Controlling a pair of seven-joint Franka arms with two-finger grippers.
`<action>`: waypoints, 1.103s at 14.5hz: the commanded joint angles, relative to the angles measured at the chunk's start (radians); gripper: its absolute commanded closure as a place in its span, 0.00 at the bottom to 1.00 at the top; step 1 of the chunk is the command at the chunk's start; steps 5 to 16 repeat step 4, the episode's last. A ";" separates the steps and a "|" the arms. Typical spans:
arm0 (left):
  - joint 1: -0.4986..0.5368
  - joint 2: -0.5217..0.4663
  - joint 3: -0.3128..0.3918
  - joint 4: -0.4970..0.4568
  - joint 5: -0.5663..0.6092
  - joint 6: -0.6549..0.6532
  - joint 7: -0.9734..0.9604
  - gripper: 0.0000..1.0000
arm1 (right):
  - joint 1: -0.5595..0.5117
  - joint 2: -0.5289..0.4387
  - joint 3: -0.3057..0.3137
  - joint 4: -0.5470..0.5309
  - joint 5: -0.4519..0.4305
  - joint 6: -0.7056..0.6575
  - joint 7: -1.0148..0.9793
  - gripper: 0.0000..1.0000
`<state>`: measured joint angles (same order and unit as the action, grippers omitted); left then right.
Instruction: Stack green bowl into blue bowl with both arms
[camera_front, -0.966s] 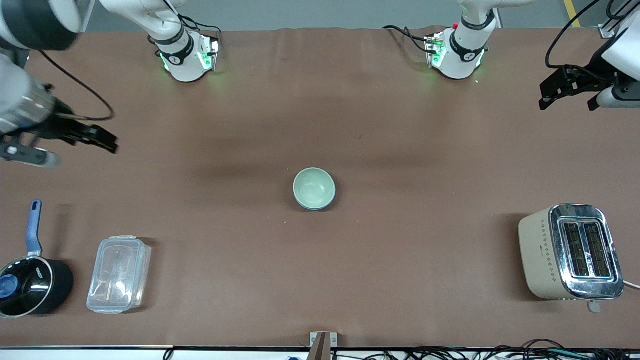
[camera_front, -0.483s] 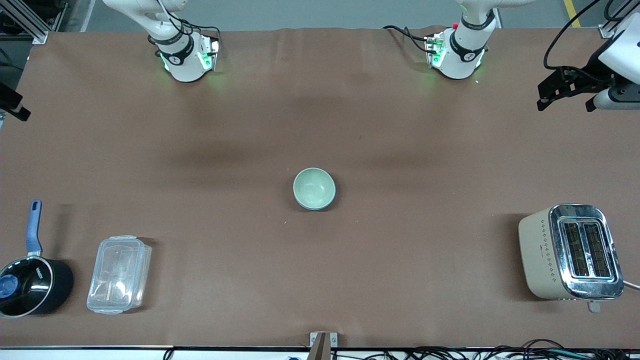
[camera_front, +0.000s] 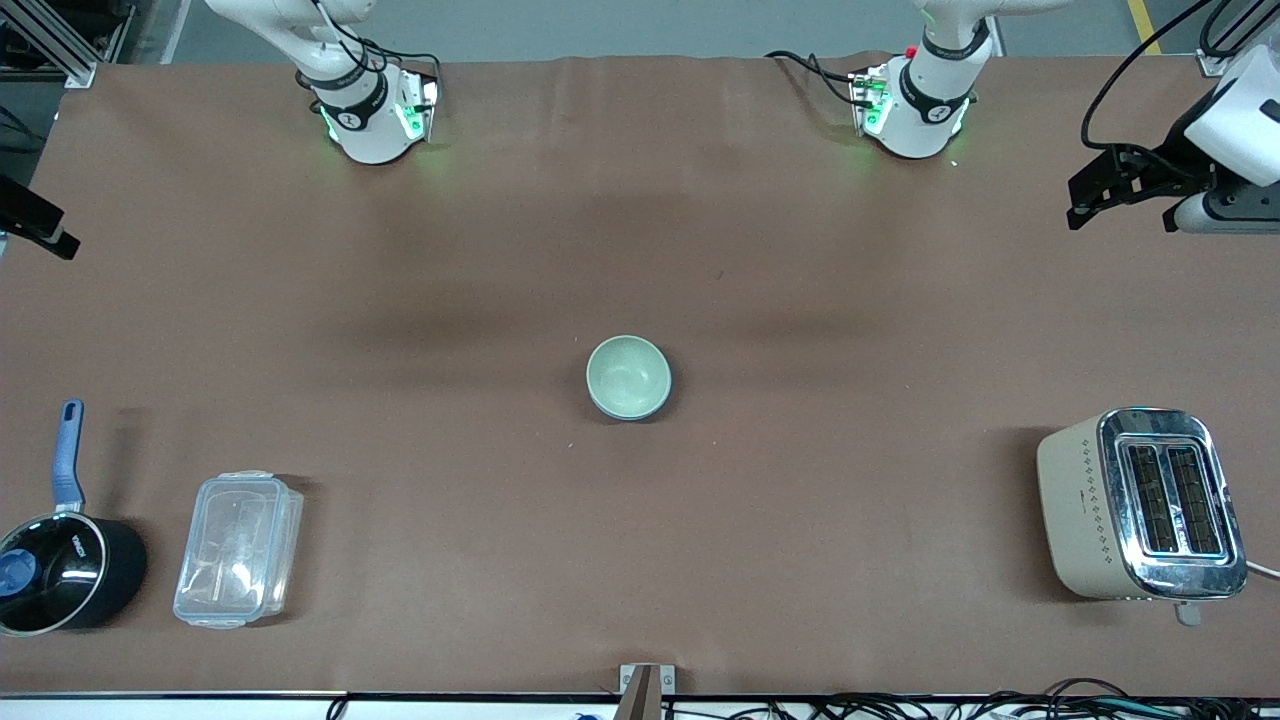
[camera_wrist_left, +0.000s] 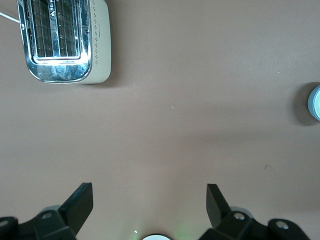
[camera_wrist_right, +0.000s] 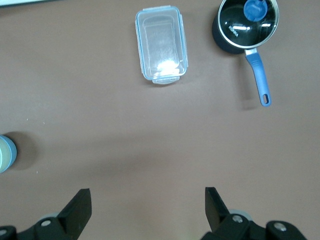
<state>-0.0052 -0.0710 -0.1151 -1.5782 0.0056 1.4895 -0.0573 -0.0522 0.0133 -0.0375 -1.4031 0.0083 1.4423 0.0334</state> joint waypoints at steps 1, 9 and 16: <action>-0.003 0.016 0.000 0.030 0.004 -0.003 0.016 0.00 | -0.001 0.001 0.004 0.012 0.004 -0.017 -0.013 0.00; 0.005 0.003 0.002 0.032 0.002 -0.005 0.016 0.00 | -0.004 0.001 0.004 0.012 -0.004 -0.031 -0.078 0.00; 0.005 0.003 0.002 0.032 0.002 -0.005 0.016 0.00 | -0.004 0.001 0.004 0.012 -0.004 -0.031 -0.078 0.00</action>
